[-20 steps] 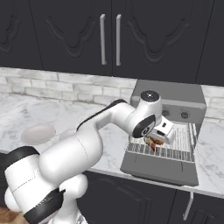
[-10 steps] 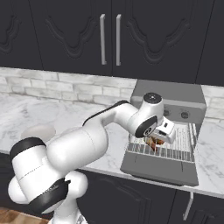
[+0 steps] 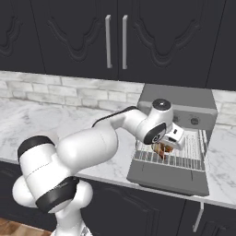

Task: Open the toaster oven door. Place the hotdog bun on the top rack in the toaster oven and place the chicken drumstick on the bottom rack.

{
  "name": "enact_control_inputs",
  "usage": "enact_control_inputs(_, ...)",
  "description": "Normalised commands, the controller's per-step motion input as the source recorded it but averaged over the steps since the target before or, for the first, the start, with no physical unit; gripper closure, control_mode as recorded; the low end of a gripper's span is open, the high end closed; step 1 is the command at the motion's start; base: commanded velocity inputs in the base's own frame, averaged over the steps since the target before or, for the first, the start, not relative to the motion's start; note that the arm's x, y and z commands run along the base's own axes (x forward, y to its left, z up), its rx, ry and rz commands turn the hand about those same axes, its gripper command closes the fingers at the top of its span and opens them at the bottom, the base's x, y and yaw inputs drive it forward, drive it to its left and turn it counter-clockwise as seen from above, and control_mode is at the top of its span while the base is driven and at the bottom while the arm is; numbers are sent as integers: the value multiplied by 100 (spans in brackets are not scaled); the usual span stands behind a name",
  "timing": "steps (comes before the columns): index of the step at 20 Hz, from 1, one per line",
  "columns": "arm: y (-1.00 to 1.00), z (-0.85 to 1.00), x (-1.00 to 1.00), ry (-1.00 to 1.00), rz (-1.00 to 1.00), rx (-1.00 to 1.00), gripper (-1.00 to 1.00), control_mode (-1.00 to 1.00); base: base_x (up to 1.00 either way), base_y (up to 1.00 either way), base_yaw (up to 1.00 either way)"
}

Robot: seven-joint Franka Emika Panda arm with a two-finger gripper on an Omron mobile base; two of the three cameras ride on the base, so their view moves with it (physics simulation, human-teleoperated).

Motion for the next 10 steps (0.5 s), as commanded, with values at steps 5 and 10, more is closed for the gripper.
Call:
enact_control_inputs(5, -5, -27, 20, 0, 2, 0, 100, -100, 0, 0, 0)
enact_control_inputs(10, -3, -33, 17, 0, 2, 0, 100, -100, 0, 0, 0)
